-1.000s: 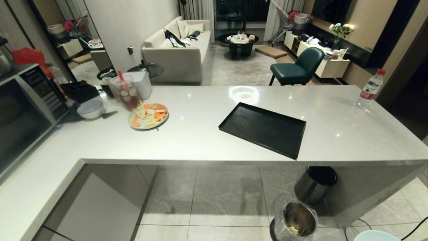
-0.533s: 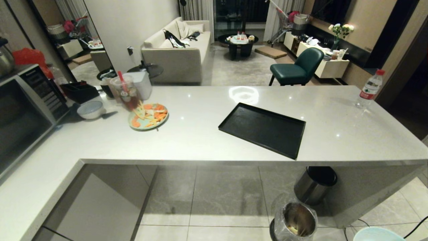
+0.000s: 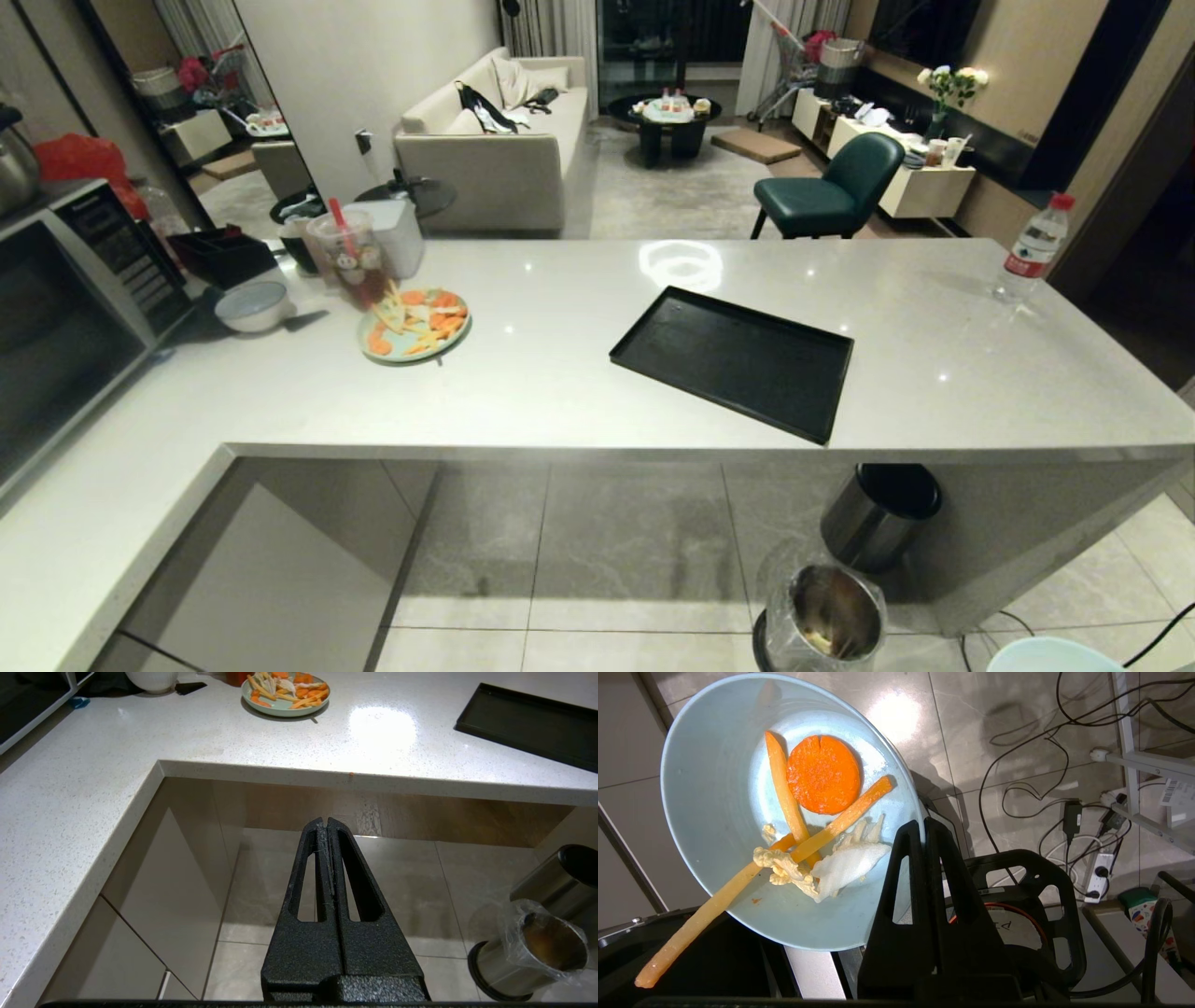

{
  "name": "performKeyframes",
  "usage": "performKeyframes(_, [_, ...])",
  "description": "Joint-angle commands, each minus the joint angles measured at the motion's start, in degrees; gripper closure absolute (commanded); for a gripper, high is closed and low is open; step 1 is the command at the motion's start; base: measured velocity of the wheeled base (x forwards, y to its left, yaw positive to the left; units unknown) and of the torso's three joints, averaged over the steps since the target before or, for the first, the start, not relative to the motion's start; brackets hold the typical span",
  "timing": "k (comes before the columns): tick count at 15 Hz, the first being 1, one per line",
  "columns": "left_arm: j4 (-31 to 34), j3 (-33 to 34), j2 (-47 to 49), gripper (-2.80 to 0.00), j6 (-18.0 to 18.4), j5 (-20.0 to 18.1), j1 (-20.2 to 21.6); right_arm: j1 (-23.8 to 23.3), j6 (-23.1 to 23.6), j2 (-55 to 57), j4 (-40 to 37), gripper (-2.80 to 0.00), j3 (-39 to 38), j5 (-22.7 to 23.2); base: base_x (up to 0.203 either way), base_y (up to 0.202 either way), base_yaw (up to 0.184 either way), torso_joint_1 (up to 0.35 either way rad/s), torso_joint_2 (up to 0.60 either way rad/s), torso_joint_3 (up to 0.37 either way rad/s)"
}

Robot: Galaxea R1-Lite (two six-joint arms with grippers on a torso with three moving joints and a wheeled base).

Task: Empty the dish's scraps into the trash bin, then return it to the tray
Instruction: Move the bowl over the trash can

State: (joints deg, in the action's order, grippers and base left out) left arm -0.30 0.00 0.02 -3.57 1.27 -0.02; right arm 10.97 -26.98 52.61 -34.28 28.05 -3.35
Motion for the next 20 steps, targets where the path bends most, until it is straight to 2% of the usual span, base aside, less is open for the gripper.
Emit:
performKeyframes(1, [0.0,0.0,0.1,0.00,0.0,0.0,0.0,0.0,-0.2,0.0,-0.5,0.00,-0.4,-0.1,0.000,0.000,0.000,0.000,0.00,0.000])
performKeyframes(4, [0.0,0.0,0.1,0.00,0.0,0.0,0.0,0.0,-0.3,-0.1,-0.7,0.00,-0.2,-0.1,-0.006,-0.001,-0.047,-0.001,0.00,0.005])
performKeyframes(17, [0.0,0.0,0.1,0.00,0.0,0.0,0.0,0.0,-0.2,-0.2,-0.4,0.00,-0.1,-0.1,0.000,0.010,-0.173,0.002,0.00,0.001])
performKeyframes(20, [0.0,0.0,0.1,0.00,0.0,0.0,-0.1,0.0,-0.1,-0.7,-0.5,0.00,-0.2,-0.2,0.000,0.004,-0.058,0.006,0.00,0.001])
